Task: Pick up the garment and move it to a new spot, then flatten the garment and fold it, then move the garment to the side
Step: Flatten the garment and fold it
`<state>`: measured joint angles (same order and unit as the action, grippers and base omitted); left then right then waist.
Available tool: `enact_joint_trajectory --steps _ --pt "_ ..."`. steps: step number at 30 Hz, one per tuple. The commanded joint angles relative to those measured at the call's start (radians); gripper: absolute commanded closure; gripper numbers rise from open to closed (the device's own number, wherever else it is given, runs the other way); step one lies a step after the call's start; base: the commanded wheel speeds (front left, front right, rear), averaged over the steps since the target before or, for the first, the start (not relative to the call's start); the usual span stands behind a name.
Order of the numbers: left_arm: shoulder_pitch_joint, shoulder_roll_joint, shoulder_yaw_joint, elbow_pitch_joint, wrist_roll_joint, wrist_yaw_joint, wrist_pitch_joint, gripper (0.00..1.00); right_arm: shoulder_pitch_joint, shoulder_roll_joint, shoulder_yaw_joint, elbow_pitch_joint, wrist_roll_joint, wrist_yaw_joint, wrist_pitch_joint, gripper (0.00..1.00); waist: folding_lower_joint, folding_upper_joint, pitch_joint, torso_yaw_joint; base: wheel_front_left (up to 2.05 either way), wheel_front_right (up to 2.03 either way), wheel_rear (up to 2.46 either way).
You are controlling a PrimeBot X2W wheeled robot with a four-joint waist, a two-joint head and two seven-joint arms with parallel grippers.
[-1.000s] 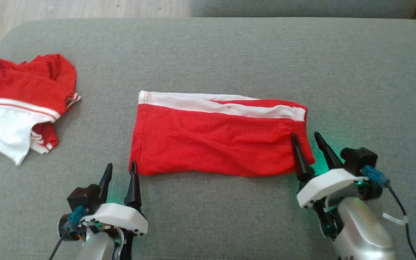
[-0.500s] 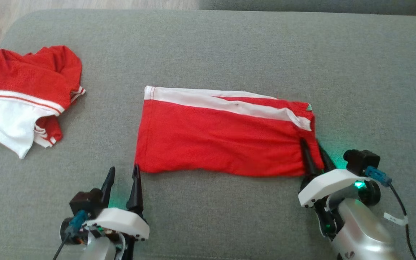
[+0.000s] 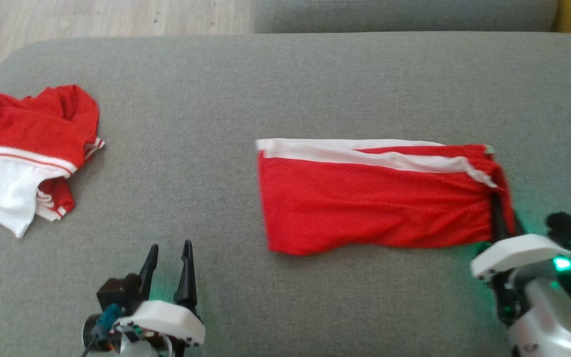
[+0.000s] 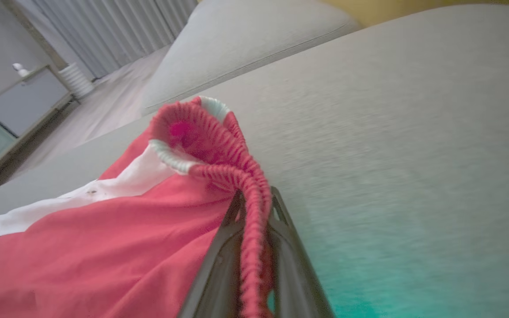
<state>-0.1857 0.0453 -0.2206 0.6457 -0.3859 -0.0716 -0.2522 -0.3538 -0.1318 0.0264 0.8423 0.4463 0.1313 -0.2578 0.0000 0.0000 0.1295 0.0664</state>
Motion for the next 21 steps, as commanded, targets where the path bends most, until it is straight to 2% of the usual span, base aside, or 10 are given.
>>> enact_joint_trajectory --steps 1,5,10,15,18,21 --pt "-0.004 0.005 0.032 -0.022 -0.001 -0.002 -0.01 0.0 -0.012 -0.018 0.012 -0.032 -0.01 -0.001 -0.004 1.0 0.0 0.0 -0.01 -0.01 0.0 0.0 0.0" --pt "0.008 0.005 0.014 -0.022 -0.014 0.002 -0.01 0.0 -0.026 -0.002 0.06 -0.065 0.028 -0.001 -0.004 1.0 0.0 0.0 -0.023 -0.014 0.0 0.0 0.0" --pt "0.024 0.005 -0.014 -0.014 -0.034 0.005 -0.01 0.0 -0.029 0.044 0.225 -0.17 0.191 -0.001 0.036 1.0 0.0 0.0 -0.044 0.005 0.0 0.0 0.0" --pt "0.03 0.005 -0.038 -0.006 -0.055 0.011 -0.01 0.0 -0.026 0.062 0.378 -0.262 0.305 -0.001 0.09 1.0 0.0 0.0 -0.057 0.059 0.0 0.0 0.0" --pt "0.027 0.005 -0.053 -0.007 -0.055 0.014 -0.01 0.0 -0.038 0.07 0.434 -0.258 0.326 -0.001 0.092 1.0 0.0 0.0 -0.059 0.107 0.0 0.0 0.0" --pt "0.025 0.005 -0.069 -0.007 -0.053 0.011 -0.01 0.0 -0.062 0.076 0.46 -0.202 0.314 -0.001 0.071 1.0 0.0 0.0 -0.058 0.157 0.0 0.0 0.0"
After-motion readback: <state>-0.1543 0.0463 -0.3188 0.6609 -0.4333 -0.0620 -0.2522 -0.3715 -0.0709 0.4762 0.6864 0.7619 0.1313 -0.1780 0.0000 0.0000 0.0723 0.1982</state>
